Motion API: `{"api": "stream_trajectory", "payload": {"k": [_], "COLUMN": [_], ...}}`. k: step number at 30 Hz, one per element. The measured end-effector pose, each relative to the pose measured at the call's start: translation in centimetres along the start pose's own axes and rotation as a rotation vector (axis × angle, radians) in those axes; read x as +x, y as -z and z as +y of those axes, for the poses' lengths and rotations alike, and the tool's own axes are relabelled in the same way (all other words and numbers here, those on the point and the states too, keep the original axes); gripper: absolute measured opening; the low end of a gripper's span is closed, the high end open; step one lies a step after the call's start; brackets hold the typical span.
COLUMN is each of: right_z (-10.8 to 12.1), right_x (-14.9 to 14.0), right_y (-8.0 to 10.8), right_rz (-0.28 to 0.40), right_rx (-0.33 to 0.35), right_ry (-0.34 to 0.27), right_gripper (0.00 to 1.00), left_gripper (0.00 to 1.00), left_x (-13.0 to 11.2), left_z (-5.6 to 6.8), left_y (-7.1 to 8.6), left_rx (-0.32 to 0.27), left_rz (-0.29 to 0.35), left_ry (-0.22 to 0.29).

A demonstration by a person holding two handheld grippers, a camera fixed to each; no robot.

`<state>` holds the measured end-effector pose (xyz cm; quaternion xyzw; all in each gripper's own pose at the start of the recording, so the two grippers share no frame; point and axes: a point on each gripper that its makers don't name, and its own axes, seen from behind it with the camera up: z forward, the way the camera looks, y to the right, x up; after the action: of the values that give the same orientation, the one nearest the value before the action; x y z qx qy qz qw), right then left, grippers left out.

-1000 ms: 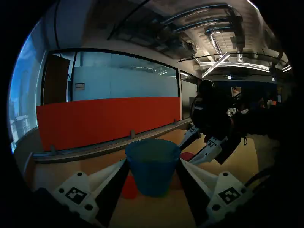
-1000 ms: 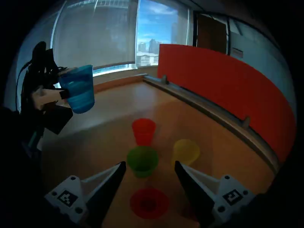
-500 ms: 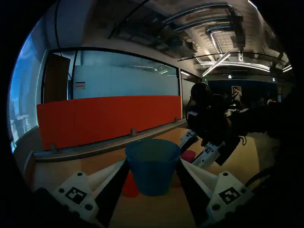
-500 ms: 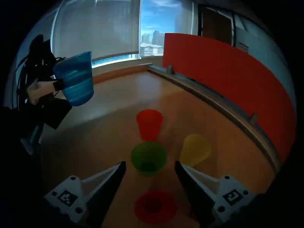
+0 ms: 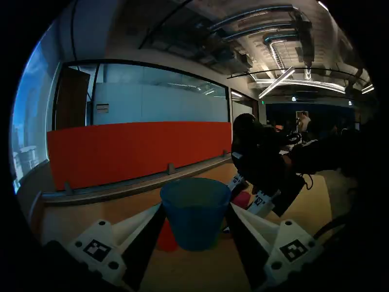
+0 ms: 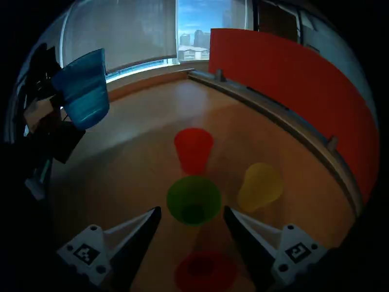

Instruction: Pour water

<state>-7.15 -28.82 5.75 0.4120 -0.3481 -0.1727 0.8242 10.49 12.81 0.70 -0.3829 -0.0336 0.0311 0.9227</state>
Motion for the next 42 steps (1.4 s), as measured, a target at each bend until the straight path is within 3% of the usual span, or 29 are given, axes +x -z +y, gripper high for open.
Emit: {"api": "stream_trajectory", "payload": {"k": [27, 42], "right_z": [0.1, 0.4], "right_x": [-0.7, -0.5], "right_y": [-3.0, -3.2], "right_rz": [-0.059, -0.026], "right_rx": [-0.023, -0.038], "right_ry": [-0.054, -0.090], "right_gripper": [1.00, 0.92], "left_gripper": [0.83, 0.83], "left_x": [-1.0, -0.9], "left_z": [-0.7, -0.5], "left_y": [0.5, 0.6], "left_rx": [0.005, 0.008], "left_rz": [-0.002, -0.007], "left_ry": [0.013, 0.009]}}
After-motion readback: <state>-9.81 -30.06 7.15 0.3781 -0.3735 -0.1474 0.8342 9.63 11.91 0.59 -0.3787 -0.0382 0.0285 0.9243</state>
